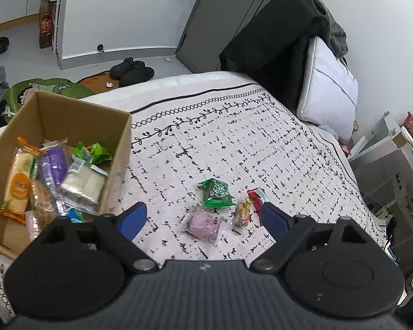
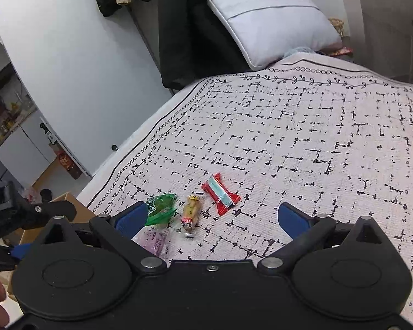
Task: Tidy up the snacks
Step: 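Move both open grippers back toward the last snacks on the bed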
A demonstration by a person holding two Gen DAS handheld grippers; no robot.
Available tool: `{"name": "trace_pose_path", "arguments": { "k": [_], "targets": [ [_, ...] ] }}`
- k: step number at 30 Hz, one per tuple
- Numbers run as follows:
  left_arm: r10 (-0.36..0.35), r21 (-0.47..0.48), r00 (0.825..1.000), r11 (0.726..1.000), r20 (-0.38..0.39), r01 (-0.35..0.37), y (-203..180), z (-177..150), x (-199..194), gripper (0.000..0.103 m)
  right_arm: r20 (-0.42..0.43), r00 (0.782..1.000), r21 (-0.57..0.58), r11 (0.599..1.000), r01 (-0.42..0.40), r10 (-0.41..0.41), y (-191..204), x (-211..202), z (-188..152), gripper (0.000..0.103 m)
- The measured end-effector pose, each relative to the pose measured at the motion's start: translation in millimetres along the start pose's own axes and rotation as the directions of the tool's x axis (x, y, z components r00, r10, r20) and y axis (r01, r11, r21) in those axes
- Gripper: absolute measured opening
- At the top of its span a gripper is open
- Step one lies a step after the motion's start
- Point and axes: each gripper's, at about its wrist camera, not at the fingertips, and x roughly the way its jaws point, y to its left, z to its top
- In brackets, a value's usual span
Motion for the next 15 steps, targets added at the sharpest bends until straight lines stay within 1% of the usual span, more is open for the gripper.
{"name": "trace_pose_path", "arguments": {
  "k": [5, 9, 13, 15],
  "targets": [
    [-0.003, 0.005, 1.000, 1.000, -0.017, 0.003, -7, -1, 13, 0.086, -0.010, 1.000, 0.010, 1.000, -0.001, 0.001, -8, 11, 8, 0.097],
    [-0.006, -0.002, 0.999, 1.000, -0.037, 0.006, -10, -3, 26, 0.080, -0.020, 1.000, 0.013, 1.000, -0.005, 0.005, -11, 18, 10, 0.094],
    [-0.006, -0.007, 0.998, 1.000, -0.060, 0.006, -13, -7, 40, 0.075, -0.034, 0.999, 0.018, 1.000, 0.001, 0.000, -14, 25, 10, 0.093],
    [-0.007, -0.008, 0.997, 1.000, -0.071, 0.007, -13, -9, 48, 0.073, -0.046, 0.999, 0.022, 1.000, 0.004, -0.003, -16, 31, 11, 0.090]
  ]
}}
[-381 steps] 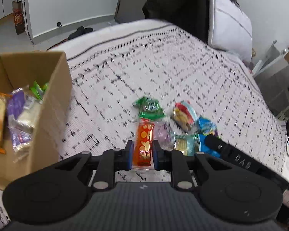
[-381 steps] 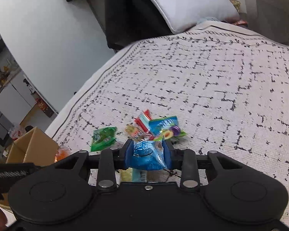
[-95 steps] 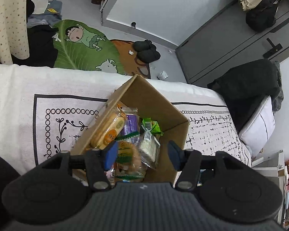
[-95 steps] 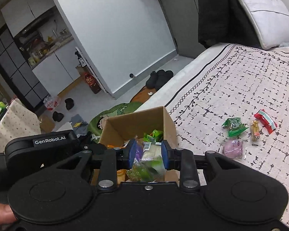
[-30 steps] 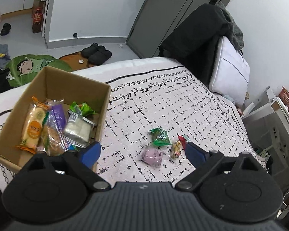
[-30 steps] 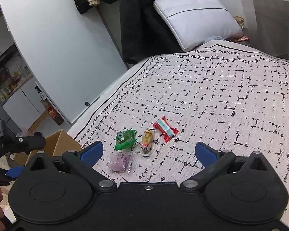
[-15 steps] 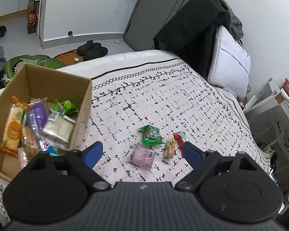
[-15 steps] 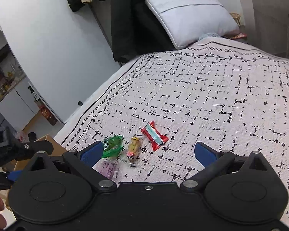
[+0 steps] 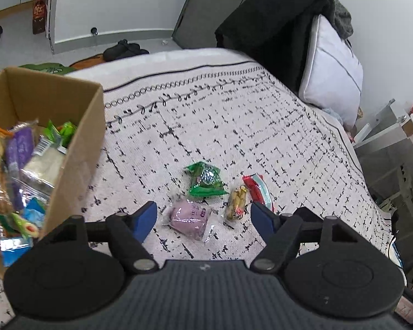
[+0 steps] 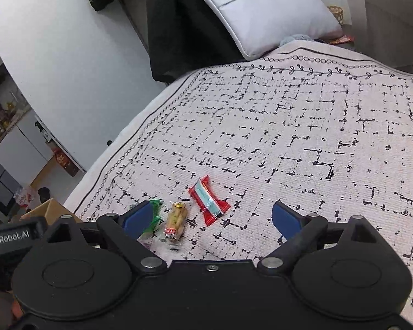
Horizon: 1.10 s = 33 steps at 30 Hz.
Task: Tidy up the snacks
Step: 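Move both open grippers back toward the last snacks on the bed, then grasp the purple round cake with the left gripper while the right gripper grasps the red candy bar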
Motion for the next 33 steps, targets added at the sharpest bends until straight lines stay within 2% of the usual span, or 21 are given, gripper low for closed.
{"name": "trace_pose_path", "arguments": {
  "k": [11, 15, 21, 23, 25, 31, 33],
  "targets": [
    [0.009, 0.018, 0.999, 1.000, -0.038, -0.008, 5, -10, 41, 0.070, -0.044, 0.999, -0.008, 1.000, -0.017, 0.017, -4, 29, 6, 0.084],
    [0.027, 0.018, 0.998, 0.999, -0.059, -0.026, 8, -13, 57, 0.064, -0.062, 0.998, -0.025, 1.000, -0.017, 0.015, -2, 40, 6, 0.081],
    [0.052, 0.032, 0.997, 0.998, -0.062, -0.050, 10, -16, 69, 0.060, -0.079, 0.997, -0.070, 0.997, -0.011, 0.005, 3, 57, 6, 0.076],
    [0.058, 0.046, 0.997, 0.997, -0.060, -0.055, 8, -18, 69, 0.055, -0.083, 0.997, -0.085, 0.996, -0.005, -0.002, 5, 62, 6, 0.074],
    [0.066, 0.046, 0.996, 0.997, -0.055, -0.064, 8, -18, 69, 0.045, -0.078, 0.997, -0.104, 0.995, 0.001, -0.009, 8, 65, 6, 0.072],
    [0.054, 0.031, 0.998, 0.998, -0.038, -0.053, 11, -15, 65, 0.037, -0.058, 0.998, -0.175, 0.984, 0.024, -0.035, 17, 76, 5, 0.069],
    [0.057, 0.029, 0.998, 0.998, -0.033, -0.056, 11, -15, 62, 0.036, -0.057, 0.997, -0.204, 0.978, 0.034, -0.047, 21, 80, 4, 0.059]
  ]
}}
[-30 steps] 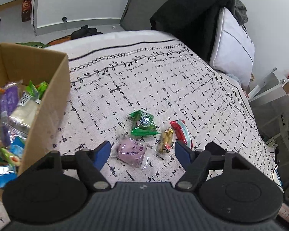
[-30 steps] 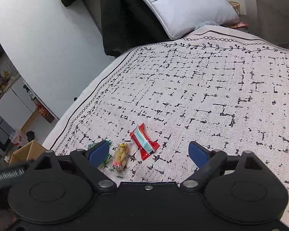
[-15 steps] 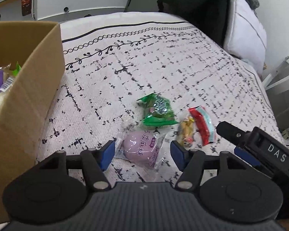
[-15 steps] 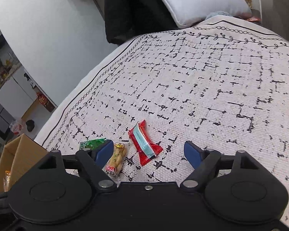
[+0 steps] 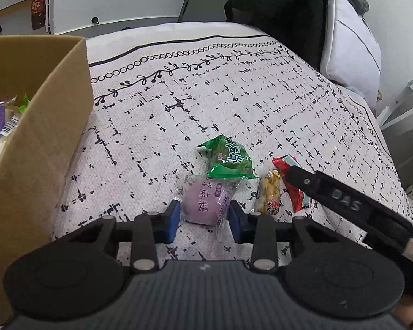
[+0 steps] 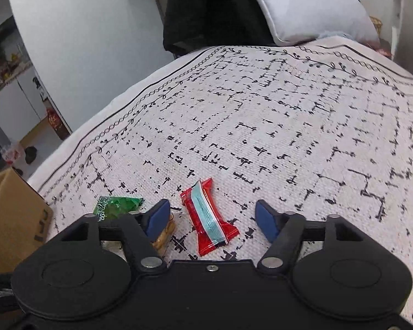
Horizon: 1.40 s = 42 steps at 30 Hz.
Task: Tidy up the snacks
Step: 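Grasp the purple round cake with the left gripper while the right gripper grasps the red candy bar, then carry the purple cake and red candy bar over the cardboard box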
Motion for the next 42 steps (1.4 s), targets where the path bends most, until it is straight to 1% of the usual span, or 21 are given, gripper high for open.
{"name": "trace_pose_path", "arguments": {
  "k": [1, 2, 3, 5, 6, 8, 11, 21, 26, 28, 32, 36, 42],
  "targets": [
    [0.003, -0.002, 1.000, 1.000, 0.000, -0.003, 0, 0, -1, 0.036, -0.007, 1.000, -0.019, 1.000, 0.006, -0.006, 3, 1, 0, 0.056],
    [0.004, -0.005, 1.000, 1.000, 0.002, -0.004, 1, 0, -4, 0.036, -0.016, 1.000, -0.037, 0.999, 0.012, -0.013, 5, 2, 0, 0.049],
    [0.004, -0.007, 1.000, 1.000, 0.006, -0.004, 2, 0, -6, 0.035, -0.028, 0.999, -0.056, 0.998, 0.015, -0.016, 8, 1, -1, 0.038],
    [0.018, 0.015, 1.000, 1.000, 0.013, -0.018, 2, 0, -12, 0.035, -0.057, 0.998, -0.068, 0.998, 0.006, -0.010, 12, -1, -1, 0.026],
    [0.024, 0.021, 1.000, 0.999, 0.018, -0.024, 2, 0, -15, 0.035, -0.065, 0.998, -0.066, 0.998, -0.004, -0.001, 12, -3, -2, 0.024],
    [0.009, 0.010, 1.000, 1.000, 0.022, -0.009, 4, 1, -21, 0.035, -0.069, 0.998, -0.076, 0.997, -0.002, -0.003, 14, -6, -4, 0.021],
    [0.002, 0.015, 0.999, 1.000, 0.037, -0.003, 4, 2, -31, 0.035, -0.063, 0.998, -0.089, 0.996, 0.017, -0.022, 17, -14, -8, 0.020],
    [-0.045, -0.008, 0.996, 0.999, 0.070, 0.046, 10, 6, -68, 0.034, -0.017, 1.000, -0.071, 0.997, 0.021, -0.022, 24, -56, -18, 0.019],
    [-0.056, -0.020, 0.994, 0.998, 0.099, 0.058, 17, 12, -91, 0.034, -0.008, 1.000, 0.026, 1.000, 0.011, -0.011, 26, -79, -16, 0.019],
    [-0.064, -0.027, 0.992, 0.997, 0.112, 0.067, 20, 15, -101, 0.034, -0.007, 1.000, 0.056, 0.998, -0.011, 0.012, 30, -90, -17, 0.019],
    [-0.083, -0.042, 0.987, 0.995, 0.138, 0.090, 23, 23, -120, 0.034, -0.003, 1.000, 0.032, 0.999, -0.016, 0.016, 49, -108, -17, 0.019],
    [-0.107, -0.028, 0.980, 0.993, 0.169, 0.113, 26, 27, -138, 0.034, 0.028, 0.999, 0.037, 0.998, -0.041, 0.040, 61, -127, -8, 0.019],
    [-0.114, -0.042, 0.977, 0.991, 0.179, 0.124, 43, 28, -154, 0.034, 0.061, 0.996, 0.013, 0.997, -0.070, 0.069, 84, -149, 2, 0.019]
  ]
}}
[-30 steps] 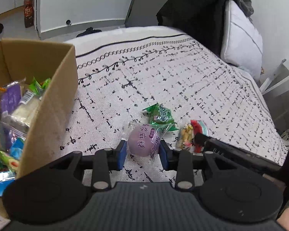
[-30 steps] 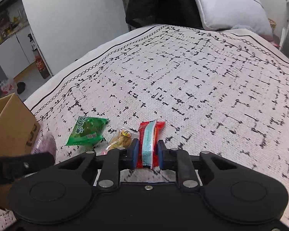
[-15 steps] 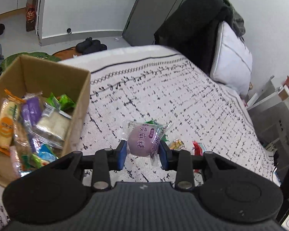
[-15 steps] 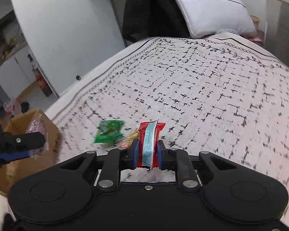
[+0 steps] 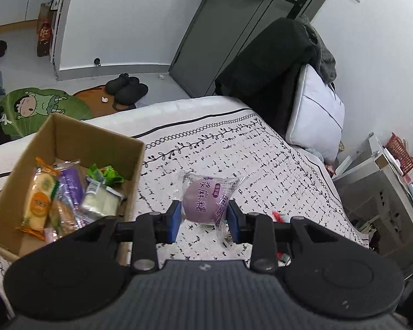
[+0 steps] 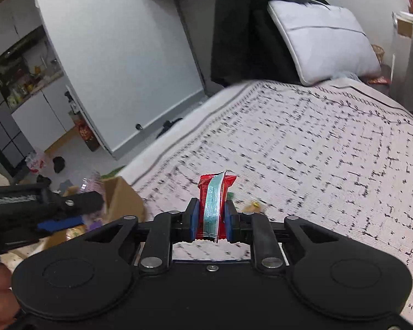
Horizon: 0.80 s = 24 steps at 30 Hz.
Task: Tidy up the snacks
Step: 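Carry the purple cake and red candy bar over the cardboard box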
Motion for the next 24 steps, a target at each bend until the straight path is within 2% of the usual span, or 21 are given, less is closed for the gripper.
{"name": "trace_pose_path", "arguments": {
  "k": [4, 11, 16, 24],
  "targets": [
    [-0.004, -0.029, 1.000, 1.000, 0.004, 0.004, 9, 10, -5, 0.034, 0.005, 1.000, -0.012, 1.000, -0.019, 0.019, 18, -4, 5, 0.019],
    [-0.005, -0.077, 0.998, 0.997, 0.063, 0.010, 31, 31, -25, 0.034, -0.001, 0.998, -0.042, 0.998, -0.056, 0.056, 53, -3, 15, 0.019],
    [0.023, -0.093, 0.994, 0.996, 0.105, -0.014, 46, 45, -37, 0.034, 0.000, 0.997, -0.062, 0.995, -0.081, 0.081, 77, 3, 18, 0.019],
    [0.033, -0.140, 0.994, 0.990, 0.109, -0.018, 74, 54, -37, 0.034, -0.003, 0.993, -0.069, 0.990, -0.121, 0.121, 105, 16, 20, 0.019]
  ]
}}
